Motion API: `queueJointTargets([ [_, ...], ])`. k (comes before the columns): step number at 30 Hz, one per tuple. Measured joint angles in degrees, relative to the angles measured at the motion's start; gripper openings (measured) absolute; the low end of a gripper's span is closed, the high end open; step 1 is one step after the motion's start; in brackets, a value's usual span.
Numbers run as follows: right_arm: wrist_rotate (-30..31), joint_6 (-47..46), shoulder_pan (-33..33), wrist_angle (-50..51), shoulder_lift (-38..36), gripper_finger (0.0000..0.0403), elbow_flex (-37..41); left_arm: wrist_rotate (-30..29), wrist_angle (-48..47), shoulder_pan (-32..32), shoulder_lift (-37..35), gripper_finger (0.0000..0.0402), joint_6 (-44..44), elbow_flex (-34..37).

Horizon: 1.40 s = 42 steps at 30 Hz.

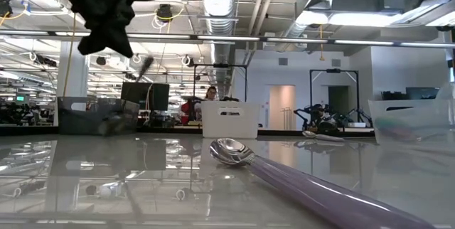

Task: Sort silverware by color (type)
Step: Put the black spoon into the black bin

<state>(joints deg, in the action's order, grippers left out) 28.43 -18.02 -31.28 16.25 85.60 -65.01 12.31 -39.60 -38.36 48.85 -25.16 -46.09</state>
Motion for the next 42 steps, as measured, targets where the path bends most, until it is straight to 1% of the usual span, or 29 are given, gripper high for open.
queueJointTargets([
  [6,0.2,0.0,0.8,0.0,0.0,0.0215,0.0,-1.0,-5.7,1.4,-1.7,0.0,0.2,0.0],
  [11,0.1,0.0,0.7,0.0,0.0,0.0215,0.0,-2.3,-5.4,5.4,-1.8,0.0,-0.1,0.4],
  [15,0.1,0.0,0.7,0.0,0.0,0.0215,0.0,-5.1,1.0,12.0,-0.9,0.0,-4.1,5.0],
  [18,0.1,0.1,0.8,0.0,0.0,0.0215,0.0,-7.6,9.3,16.7,1.3,0.0,-7.2,9.5],
  [20,0.1,0.4,1.1,0.0,0.0,0.0215,0.0,-10.1,14.5,18.7,3.6,0.0,-7.9,11.5],
  [22,0.1,0.4,1.5,-0.1,0.0,0.0215,0.0,-12.9,18.1,19.7,6.4,0.0,-7.9,11.8],
  [24,0.1,0.4,1.9,-0.4,0.0,0.0215,0.0,-14.9,19.0,19.8,10.1,0.0,-7.0,10.4],
  [27,0.1,0.4,2.3,-0.6,0.0,0.0215,0.0,-17.4,17.3,18.9,16.8,0.0,-4.0,6.3],
  [31,0.1,0.3,2.9,-1.2,0.0,0.0215,0.0,-21.8,11.9,16.9,26.4,0.0,1.0,-0.7],
  [34,0.1,0.1,2.9,-1.3,0.0,0.0215,0.0,-23.1,7.8,16.1,33.1,0.0004,4.9,-5.4],
  [38,0.1,0.0,2.4,-1.2,0.0,0.0215,0.0,-26.4,2.7,15.9,40.7,0.0034,7.7,-11.1],
  [42,-0.1,0.0,2.4,0.4,0.0,0.0215,-0.1,-30.3,0.2,15.8,46.0,0.0083,8.3,-15.1],
])
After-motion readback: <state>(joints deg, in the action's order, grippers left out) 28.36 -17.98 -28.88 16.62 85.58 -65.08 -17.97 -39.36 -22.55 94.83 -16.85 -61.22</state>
